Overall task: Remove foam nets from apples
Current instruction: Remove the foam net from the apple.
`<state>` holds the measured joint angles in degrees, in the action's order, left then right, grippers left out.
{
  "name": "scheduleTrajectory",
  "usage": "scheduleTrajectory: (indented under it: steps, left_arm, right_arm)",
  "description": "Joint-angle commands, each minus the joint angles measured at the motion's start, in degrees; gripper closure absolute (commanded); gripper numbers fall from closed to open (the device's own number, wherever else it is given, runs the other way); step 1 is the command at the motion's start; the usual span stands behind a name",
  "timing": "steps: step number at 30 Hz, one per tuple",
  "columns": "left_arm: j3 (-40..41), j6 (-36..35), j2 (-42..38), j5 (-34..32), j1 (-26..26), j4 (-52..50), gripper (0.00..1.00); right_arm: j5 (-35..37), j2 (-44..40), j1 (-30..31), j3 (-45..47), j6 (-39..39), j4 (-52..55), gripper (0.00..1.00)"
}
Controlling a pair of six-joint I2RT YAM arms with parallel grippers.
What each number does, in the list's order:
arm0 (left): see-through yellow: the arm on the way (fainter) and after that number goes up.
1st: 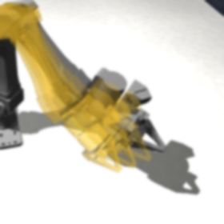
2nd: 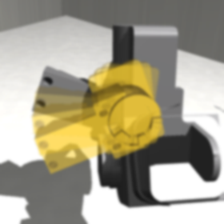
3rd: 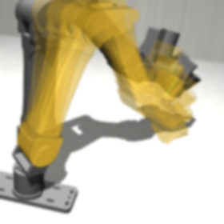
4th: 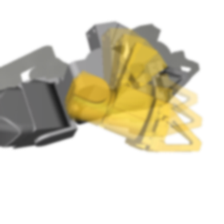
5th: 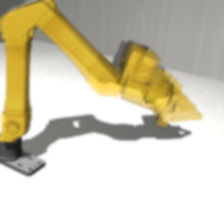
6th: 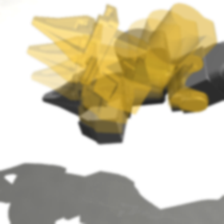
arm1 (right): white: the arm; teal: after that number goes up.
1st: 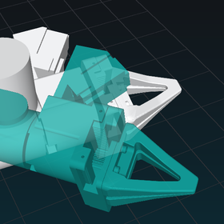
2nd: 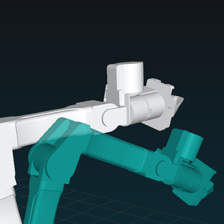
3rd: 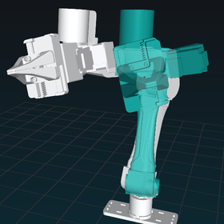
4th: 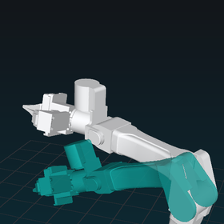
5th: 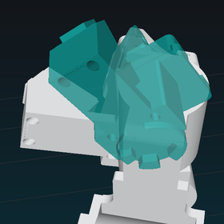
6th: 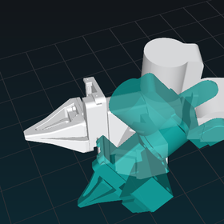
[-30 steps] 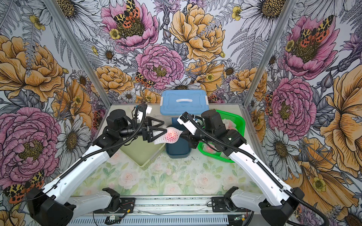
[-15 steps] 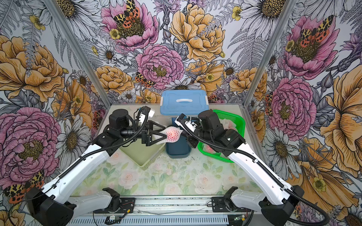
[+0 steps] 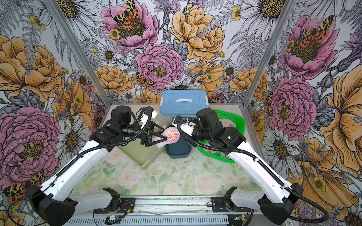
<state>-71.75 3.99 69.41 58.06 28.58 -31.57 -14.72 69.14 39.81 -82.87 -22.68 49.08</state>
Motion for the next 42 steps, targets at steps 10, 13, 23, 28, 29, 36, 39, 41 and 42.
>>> scheduleTrajectory:
  steps: [10,13,23,28,29,36,39,41,42]
  left_arm:
    - [-2.43,-4.17,2.72,3.61,1.48,-6.32,0.03]
    - [-3.31,-5.33,3.42,3.12,1.55,-8.01,0.09]
    - [-7.01,-9.48,7.22,5.07,2.35,-14.40,0.46]
    - [-7.01,-10.32,7.07,4.15,3.40,-15.82,0.15]
    - [-6.99,-10.40,7.06,4.00,3.50,-15.88,0.12]
    - [-7.63,-10.67,7.50,2.92,3.76,-15.97,0.18]
    - [-8.52,-10.67,8.18,2.44,3.85,-15.94,0.06]
    - [-9.09,-10.67,8.59,2.36,3.99,-15.97,0.04]
    - [-9.39,-10.69,8.80,2.49,4.01,-15.91,0.04]
  right_arm:
    - [2.70,0.31,1.90,-3.20,-4.00,0.40,1.00]
    - [2.43,0.26,2.68,-3.19,-5.32,0.40,1.00]
    - [5.32,-0.08,3.93,-3.89,-6.78,0.40,1.00]
    - [8.57,0.45,3.74,-4.59,-7.70,0.35,1.00]
    - [8.67,0.55,3.71,-4.79,-7.81,0.32,1.00]
    - [6.54,0.70,3.89,-5.55,-8.31,0.40,1.00]
    - [5.77,0.45,4.47,-5.17,-8.85,0.40,1.00]
    - [5.55,0.34,5.13,-4.74,-9.63,0.37,1.00]
    - [6.35,0.52,5.32,-4.67,-9.73,0.38,1.00]
